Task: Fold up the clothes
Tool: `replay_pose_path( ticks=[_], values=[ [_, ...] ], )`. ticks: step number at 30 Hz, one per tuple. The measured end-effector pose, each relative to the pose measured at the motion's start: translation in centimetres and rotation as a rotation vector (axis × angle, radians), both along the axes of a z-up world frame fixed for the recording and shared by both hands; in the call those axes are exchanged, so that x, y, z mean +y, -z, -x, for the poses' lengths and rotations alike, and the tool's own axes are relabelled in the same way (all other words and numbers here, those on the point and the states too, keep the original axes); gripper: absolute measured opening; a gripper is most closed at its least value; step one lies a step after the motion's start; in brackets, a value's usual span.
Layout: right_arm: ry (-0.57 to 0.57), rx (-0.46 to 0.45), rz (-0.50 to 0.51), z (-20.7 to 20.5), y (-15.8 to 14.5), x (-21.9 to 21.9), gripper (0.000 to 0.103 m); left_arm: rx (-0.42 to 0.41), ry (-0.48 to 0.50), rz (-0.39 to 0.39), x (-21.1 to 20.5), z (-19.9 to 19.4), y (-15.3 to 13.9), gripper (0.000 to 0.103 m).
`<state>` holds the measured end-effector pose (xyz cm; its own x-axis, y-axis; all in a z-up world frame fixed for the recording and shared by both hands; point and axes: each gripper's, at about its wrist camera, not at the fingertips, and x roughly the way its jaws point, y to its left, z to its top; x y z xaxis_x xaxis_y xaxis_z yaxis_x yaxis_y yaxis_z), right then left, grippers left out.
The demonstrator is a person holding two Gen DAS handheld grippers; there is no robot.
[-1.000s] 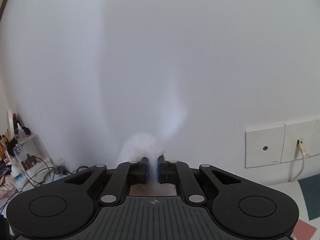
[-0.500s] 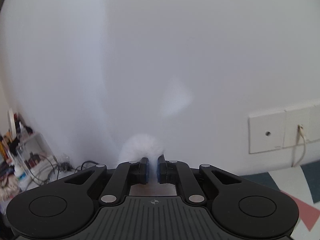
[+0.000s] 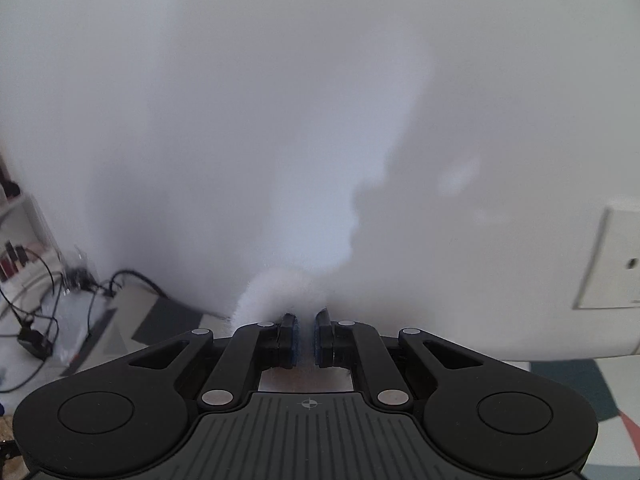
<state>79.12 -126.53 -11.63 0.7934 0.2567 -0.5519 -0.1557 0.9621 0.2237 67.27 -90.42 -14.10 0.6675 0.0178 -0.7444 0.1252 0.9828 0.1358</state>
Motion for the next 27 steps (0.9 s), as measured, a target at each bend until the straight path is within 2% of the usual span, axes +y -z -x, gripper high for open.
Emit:
replay_pose_path(
  ticks=[2, 5, 7, 8, 9, 10, 15, 18, 20, 23, 25, 27],
  values=[
    [0.02, 0.048, 0.006, -0.8, 1.1, 0.9, 0.007, 0.001, -0.006, 0.038, 0.0, 0.0, -0.5, 0.076],
    [0.069, 0.14, 0.023, -2.1, 2.9, 1.6, 0.012, -0.002, 0.018, 0.159, -1.0, 0.0, -1.1, 0.081],
    [0.11, 0.206, 0.037, -3.0, 3.9, 1.4, 0.034, 0.002, 0.074, 0.212, -2.7, 0.2, -1.7, 0.081],
    [0.126, 0.213, 0.029, -3.1, 4.1, 1.7, 0.039, 0.004, 0.103, 0.225, -3.6, 0.3, -1.7, 0.084],
    [0.139, 0.212, 0.014, -3.1, 4.1, 2.2, 0.055, 0.01, 0.132, 0.235, -4.6, 0.5, -1.5, 0.085],
    [0.151, 0.21, -0.009, -2.7, 3.8, 1.6, 0.063, 0.021, 0.158, 0.24, -5.6, 0.5, -1.3, 0.085],
    [0.142, 0.17, -0.252, 0.6, 0.4, -3.5, 0.064, 0.091, 0.232, 0.241, -9.2, 1.2, 0.9, 0.085],
    [0.174, 0.118, -0.325, 3.5, -2.3, -6.9, 0.068, 0.122, 0.238, 0.24, -10.2, 1.4, 1.8, 0.085],
    [0.208, 0.076, -0.363, 6.5, -4.1, -9.8, 0.068, 0.133, 0.246, 0.275, -10.7, 1.3, 1.8, 0.085],
    [0.282, -0.001, -0.315, 12.8, -5.7, -12.7, 0.068, 0.135, 0.271, 0.358, -11.5, 0.7, 1.0, 0.085],
    [0.331, -0.046, -0.23, 17.8, -5.8, -14.0, 0.07, 0.127, 0.311, 0.403, -12.7, 0.1, 0.2, 0.085],
    [0.383, -0.05, -0.156, 22.4, -4.9, -15.0, 0.07, 0.121, 0.382, 0.424, -14.7, -0.1, -0.6, 0.085]
  ],
)
